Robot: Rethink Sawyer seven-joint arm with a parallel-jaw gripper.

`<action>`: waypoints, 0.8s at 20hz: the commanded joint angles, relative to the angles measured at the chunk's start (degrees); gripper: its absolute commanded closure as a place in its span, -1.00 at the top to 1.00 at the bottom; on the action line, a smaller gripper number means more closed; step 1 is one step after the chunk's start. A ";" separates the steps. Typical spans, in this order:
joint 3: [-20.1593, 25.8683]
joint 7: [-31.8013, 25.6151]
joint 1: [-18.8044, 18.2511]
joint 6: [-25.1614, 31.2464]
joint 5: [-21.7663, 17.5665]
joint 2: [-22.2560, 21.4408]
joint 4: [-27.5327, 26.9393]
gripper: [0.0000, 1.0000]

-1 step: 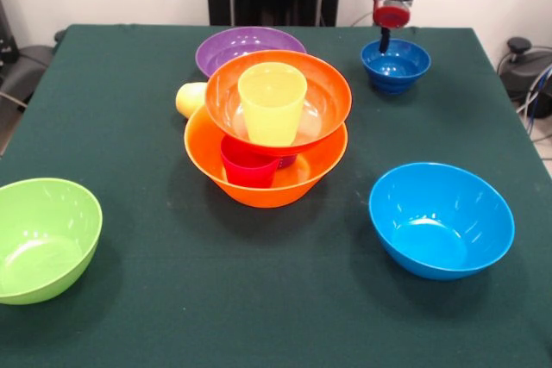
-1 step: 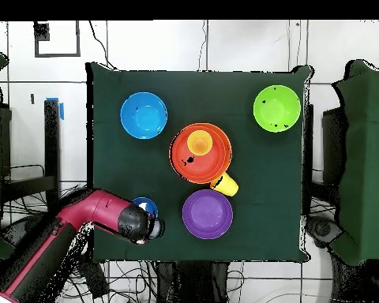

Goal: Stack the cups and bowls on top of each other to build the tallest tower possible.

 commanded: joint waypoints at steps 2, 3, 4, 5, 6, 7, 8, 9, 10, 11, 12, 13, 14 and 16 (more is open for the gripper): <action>4.67 17.59 -2.05 -3.57 -3.01 0.91 -9.76 1.00; 4.45 17.89 -2.27 -3.73 -2.98 1.11 -10.25 1.00; 4.15 18.48 -2.72 -3.95 -3.04 1.40 -10.89 1.00; 3.99 18.68 -2.95 -4.12 -2.99 1.53 -11.30 1.00; 3.79 18.97 -3.34 -4.35 -3.01 1.64 -11.71 1.00; 3.62 19.18 -3.51 -4.60 -3.05 1.70 -12.02 1.00; 3.40 19.53 -3.76 -4.90 -3.28 1.82 -12.57 1.00; 3.18 19.89 -4.01 -5.21 -3.51 1.94 -13.12 1.00; 2.93 20.11 -4.38 -5.37 -3.76 2.08 -13.85 1.00; 2.81 20.16 -4.69 -5.62 -4.01 2.21 -14.34 1.00; 2.57 20.33 -5.24 -6.02 -4.50 2.42 -15.39 1.00; 2.44 20.42 -5.50 -6.21 -4.72 2.50 -15.86 1.00; 2.17 20.73 -5.72 -6.43 -4.92 2.61 -16.40 1.00; 1.74 21.15 -6.05 -7.03 -5.18 2.65 -17.25 1.00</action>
